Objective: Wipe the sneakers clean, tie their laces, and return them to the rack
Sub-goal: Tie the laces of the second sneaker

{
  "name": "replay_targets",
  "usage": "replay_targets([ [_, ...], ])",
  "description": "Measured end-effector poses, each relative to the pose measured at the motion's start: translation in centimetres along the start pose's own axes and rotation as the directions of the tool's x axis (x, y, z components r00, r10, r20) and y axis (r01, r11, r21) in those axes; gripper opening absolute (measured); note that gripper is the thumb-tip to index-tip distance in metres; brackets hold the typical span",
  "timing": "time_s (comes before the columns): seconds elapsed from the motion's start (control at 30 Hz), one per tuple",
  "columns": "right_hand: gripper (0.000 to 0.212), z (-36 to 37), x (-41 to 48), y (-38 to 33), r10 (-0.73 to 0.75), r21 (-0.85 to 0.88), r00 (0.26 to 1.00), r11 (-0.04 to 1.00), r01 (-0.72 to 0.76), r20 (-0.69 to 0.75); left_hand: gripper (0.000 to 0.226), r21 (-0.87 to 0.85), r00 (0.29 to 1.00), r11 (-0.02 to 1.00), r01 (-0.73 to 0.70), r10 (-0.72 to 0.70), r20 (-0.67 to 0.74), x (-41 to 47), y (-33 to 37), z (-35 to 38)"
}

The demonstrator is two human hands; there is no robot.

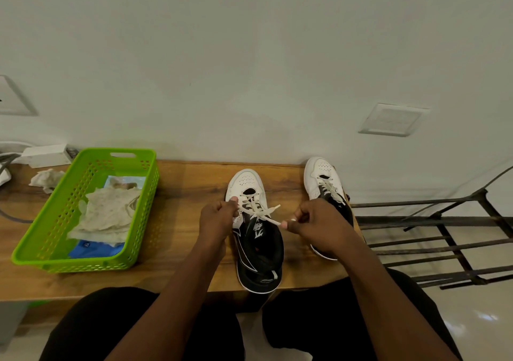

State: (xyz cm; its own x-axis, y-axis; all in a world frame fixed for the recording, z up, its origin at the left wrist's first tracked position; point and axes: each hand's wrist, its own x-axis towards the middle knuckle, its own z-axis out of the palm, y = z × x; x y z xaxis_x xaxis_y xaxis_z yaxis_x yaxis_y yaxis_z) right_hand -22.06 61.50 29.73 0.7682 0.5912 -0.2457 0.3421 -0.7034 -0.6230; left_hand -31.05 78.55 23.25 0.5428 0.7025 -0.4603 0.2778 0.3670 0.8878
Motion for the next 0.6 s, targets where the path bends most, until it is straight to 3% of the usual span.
replay_targets([
  [0.07,0.021,0.9,0.2,-0.3,-0.023,-0.129,0.999,0.991,0.02,-0.023,0.029,0.145,0.995,0.985,-0.097,0.093,0.036,0.0,0.2,-0.2],
  [0.13,0.025,0.9,0.3,-0.3,-0.026,-0.133,0.996,0.991,0.014,-0.087,0.028,0.321,0.98,0.925,-0.201,0.19,0.064,-0.1,0.4,-0.4],
  [0.2,0.03,0.1,0.5,0.4,0.003,-0.196,0.969,0.979,-0.053,-0.246,0.035,0.499,0.936,0.804,-0.325,0.349,0.047,-1.6,0.9,-0.7],
  [0.27,0.032,-0.3,0.9,1.8,0.022,-0.376,0.932,0.911,-0.168,-0.362,0.042,0.612,0.832,0.607,-0.507,0.53,0.165,-4.3,1.3,-1.1],
  [0.3,0.035,-0.3,0.9,2.4,0.082,-0.446,0.935,0.862,-0.24,-0.344,0.046,0.658,0.797,0.495,-0.567,0.53,0.288,-6.0,1.3,-1.1],
  [0.37,0.046,0.2,0.9,2.8,0.242,-0.527,0.943,0.783,-0.33,-0.23,0.064,0.77,0.796,0.249,-0.587,0.354,0.491,-8.4,0.5,-1.0],
  [0.43,0.054,0.8,1.0,2.8,0.263,-0.586,0.954,0.754,-0.296,-0.143,0.078,0.822,0.802,-0.015,-0.57,0.206,0.56,-9.4,-0.8,-0.7],
  [0.5,0.054,0.7,1.0,2.4,0.21,-0.587,0.972,0.777,-0.229,-0.101,0.068,0.812,0.792,-0.091,-0.576,0.185,0.582,-9.4,-1.4,-0.3],
  [0.6,0.043,0.4,-0.1,1.4,0.175,-0.528,0.984,0.835,-0.153,-0.007,0.039,0.822,0.791,-0.046,-0.567,0.249,0.559,-8.2,-0.4,-0.5],
])
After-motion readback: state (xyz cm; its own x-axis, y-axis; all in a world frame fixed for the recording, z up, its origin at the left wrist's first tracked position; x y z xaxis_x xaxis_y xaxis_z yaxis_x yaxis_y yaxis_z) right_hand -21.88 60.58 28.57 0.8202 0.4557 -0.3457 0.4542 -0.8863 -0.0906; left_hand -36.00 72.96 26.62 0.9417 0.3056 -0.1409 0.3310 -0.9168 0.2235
